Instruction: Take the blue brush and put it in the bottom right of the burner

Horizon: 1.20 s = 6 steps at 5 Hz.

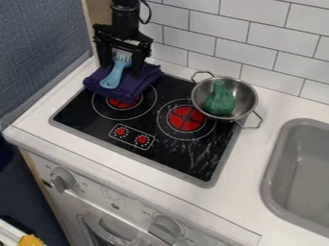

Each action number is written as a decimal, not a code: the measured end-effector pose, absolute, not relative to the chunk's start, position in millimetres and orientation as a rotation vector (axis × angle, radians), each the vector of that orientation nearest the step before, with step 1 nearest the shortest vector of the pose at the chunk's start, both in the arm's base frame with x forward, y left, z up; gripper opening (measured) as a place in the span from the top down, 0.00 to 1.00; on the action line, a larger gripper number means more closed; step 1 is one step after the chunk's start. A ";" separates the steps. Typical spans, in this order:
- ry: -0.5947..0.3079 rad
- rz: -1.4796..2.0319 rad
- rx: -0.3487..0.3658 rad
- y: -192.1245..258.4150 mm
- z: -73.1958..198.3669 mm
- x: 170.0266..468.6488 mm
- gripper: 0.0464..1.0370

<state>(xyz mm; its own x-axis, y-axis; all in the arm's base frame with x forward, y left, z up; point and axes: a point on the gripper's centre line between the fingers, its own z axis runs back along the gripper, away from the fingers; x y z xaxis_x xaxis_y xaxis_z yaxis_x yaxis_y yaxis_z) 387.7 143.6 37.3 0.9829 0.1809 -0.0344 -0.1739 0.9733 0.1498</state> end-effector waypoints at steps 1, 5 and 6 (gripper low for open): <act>0.047 0.168 0.144 143.2 37.9 387.9 0.36; 0.075 0.137 0.131 141.2 35.0 382.6 0.73; 0.079 0.135 0.133 141.6 35.5 382.2 0.44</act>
